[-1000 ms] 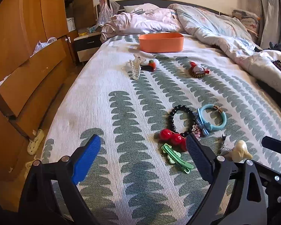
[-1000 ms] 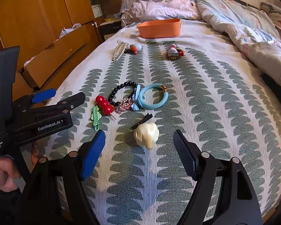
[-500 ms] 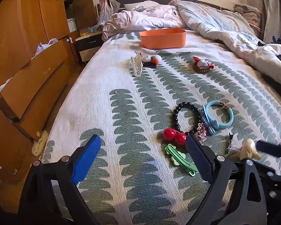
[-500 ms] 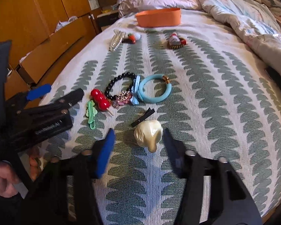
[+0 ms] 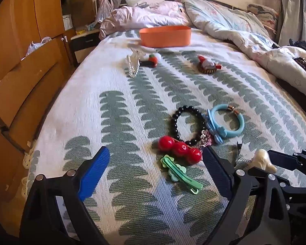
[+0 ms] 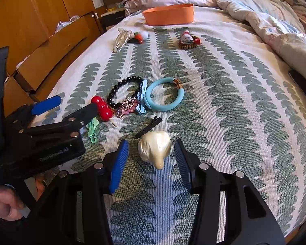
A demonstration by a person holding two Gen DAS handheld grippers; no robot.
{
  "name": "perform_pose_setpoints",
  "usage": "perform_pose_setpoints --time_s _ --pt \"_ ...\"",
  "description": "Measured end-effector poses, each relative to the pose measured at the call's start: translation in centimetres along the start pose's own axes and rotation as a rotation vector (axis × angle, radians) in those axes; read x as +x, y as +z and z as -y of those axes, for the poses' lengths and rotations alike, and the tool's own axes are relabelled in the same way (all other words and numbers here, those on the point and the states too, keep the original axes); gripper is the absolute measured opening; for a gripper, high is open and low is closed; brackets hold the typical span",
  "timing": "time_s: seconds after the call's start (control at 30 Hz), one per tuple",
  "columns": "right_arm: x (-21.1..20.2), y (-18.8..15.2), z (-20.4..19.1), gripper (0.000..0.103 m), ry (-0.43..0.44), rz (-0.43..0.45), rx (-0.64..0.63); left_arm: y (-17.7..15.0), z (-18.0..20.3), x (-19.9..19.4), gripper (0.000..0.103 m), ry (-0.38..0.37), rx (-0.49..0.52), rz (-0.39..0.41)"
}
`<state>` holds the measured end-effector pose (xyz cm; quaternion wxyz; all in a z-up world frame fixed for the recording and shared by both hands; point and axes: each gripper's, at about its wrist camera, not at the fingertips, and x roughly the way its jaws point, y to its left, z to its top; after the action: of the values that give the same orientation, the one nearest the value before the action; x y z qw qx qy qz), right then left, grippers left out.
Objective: Organize jewelry
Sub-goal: 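Lower the right tool onto the white figure while the left tool approaches the green clip, then close the right tool on the white figure while the left tool grasps the green clip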
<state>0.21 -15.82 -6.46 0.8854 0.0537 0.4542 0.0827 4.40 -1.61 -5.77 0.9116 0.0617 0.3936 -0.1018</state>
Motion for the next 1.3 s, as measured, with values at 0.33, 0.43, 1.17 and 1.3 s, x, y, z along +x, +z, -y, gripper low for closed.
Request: perform_pose_setpoints --time_s 0.33,0.43,1.17,1.3 --pt "0.4 -0.1 0.4 0.035 0.025 -0.023 0.019 0.0 -0.2 0.5 0.091 0.011 0.004 -0.01" --pt "0.2 -0.1 0.5 0.035 0.032 -0.02 0.03 0.0 0.0 0.6 0.091 0.001 0.012 -0.013" --pt "-0.9 0.0 1.4 0.035 0.051 0.003 0.056 -0.5 1.2 2.0 0.051 -0.132 0.054 -0.099" --pt "-1.1 0.0 1.6 0.035 0.057 0.005 0.061 -0.7 1.4 2.2 0.051 -0.138 0.061 -0.112"
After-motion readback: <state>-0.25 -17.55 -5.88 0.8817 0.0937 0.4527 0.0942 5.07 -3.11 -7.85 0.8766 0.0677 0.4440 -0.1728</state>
